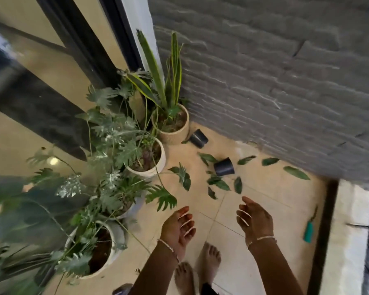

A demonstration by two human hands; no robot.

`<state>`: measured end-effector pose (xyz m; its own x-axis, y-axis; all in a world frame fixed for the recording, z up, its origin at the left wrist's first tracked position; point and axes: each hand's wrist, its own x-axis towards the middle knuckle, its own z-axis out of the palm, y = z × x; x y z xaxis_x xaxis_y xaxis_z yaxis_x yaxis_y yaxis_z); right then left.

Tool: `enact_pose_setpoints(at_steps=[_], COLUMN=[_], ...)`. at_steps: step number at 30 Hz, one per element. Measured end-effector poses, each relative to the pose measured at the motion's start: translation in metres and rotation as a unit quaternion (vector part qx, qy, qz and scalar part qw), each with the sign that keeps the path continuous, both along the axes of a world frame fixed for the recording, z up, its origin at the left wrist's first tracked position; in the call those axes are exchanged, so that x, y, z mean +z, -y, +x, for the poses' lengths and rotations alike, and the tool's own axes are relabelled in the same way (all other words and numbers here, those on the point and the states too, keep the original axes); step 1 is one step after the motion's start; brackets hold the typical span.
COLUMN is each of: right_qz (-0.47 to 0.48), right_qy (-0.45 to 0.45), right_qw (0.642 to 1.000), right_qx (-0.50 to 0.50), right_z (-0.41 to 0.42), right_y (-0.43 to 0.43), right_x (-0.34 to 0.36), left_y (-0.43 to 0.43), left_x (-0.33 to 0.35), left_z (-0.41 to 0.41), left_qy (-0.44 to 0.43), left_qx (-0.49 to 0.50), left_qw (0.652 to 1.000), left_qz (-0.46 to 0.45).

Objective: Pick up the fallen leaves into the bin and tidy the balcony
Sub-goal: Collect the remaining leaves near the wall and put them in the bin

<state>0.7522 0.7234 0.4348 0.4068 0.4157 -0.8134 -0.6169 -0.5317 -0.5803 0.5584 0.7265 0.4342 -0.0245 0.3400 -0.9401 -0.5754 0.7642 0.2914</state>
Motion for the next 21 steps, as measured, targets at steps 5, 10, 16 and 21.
enact_pose_setpoints(at_steps=[5,10,16,21], right_qz=[-0.005,-0.023,-0.009,0.032], right_qy=[0.02,0.058,0.128,0.238], right_qw=[0.999,0.993,0.944,0.822], right_qx=[0.024,0.099,0.305,0.515], right_z=[-0.013,-0.012,-0.011,-0.019], right_y=[-0.029,-0.059,-0.109,-0.156], right_x=[-0.1,-0.254,-0.454,-0.573], left_y=[-0.023,-0.028,-0.059,-0.139], left_x=[-0.08,-0.198,-0.366,-0.464], left_z=[0.007,0.04,0.065,0.059], left_qy=[-0.016,-0.016,-0.027,-0.078], left_qx=[-0.04,-0.136,-0.17,-0.191], left_qw=[0.999,0.991,0.985,0.973], left_qz=[0.018,0.011,-0.013,0.103])
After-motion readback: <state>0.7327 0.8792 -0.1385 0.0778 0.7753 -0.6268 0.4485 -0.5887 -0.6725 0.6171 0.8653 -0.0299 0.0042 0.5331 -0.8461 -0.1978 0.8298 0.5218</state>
